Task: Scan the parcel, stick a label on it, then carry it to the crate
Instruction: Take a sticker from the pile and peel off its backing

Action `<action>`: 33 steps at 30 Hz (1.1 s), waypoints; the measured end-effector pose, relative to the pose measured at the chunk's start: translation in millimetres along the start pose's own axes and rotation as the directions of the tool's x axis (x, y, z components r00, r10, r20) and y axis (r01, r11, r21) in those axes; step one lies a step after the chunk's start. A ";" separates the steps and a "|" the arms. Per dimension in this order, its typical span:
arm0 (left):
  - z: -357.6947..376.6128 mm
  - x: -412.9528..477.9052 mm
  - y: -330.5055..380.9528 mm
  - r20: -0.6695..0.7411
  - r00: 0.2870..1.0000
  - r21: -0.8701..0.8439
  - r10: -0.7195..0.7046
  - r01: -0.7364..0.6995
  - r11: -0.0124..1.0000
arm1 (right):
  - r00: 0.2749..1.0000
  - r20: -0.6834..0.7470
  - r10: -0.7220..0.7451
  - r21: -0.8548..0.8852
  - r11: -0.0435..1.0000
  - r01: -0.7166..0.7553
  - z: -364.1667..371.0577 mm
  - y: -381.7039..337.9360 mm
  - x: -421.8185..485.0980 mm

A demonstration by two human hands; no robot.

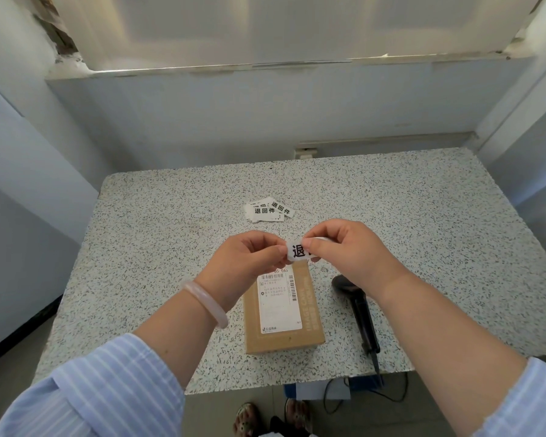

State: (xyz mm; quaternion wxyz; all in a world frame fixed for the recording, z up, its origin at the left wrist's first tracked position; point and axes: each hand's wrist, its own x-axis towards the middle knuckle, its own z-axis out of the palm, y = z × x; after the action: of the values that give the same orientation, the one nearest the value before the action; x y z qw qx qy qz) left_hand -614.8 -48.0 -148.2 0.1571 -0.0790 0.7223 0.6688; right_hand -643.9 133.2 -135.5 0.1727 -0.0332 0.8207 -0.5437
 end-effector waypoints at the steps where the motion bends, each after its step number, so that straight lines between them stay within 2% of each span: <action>1: 0.1 0.3 0.1 -0.001 1.000 0.003 0.004 -0.004 1.000 | 1.000 -0.001 0.001 0.001 1.000 -0.001 0.0 0.1 0.6; 11: 1.5 1.4 3.9 0.014 1.000 -0.033 -0.004 0.004 0.999 | 1.000 -0.003 0.027 0.058 0.998 -0.027 0.1 0.1 3.4; 17: 1.4 -0.7 11.9 -0.002 1.000 -0.049 0.007 -0.007 0.999 | 0.999 -0.008 0.033 0.165 0.986 -0.031 -2.8 -5.5 1.4; 23: 0.6 -8.7 30.5 -0.023 0.992 -0.001 0.122 -0.122 0.993 | 0.999 -0.032 -0.041 0.202 0.978 0.047 -9.6 -22.1 -2.9; 29: 0.8 -18.9 52.3 -0.024 0.959 -0.108 0.282 -0.283 0.953 | 0.990 -0.050 -0.132 0.349 0.926 0.141 -14.8 -40.9 -7.4; 33: 1.8 -20.1 57.7 -0.045 0.954 -0.131 0.298 -0.301 0.945 | 0.979 -0.081 -0.187 0.285 0.937 0.203 -14.7 -45.1 -8.9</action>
State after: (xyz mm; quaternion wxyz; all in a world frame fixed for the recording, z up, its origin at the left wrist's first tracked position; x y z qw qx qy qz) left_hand -614.4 -42.8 -87.3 0.0392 0.0130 0.6805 0.7316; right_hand -646.2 129.9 -87.4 0.0993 -0.0743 0.7284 -0.6739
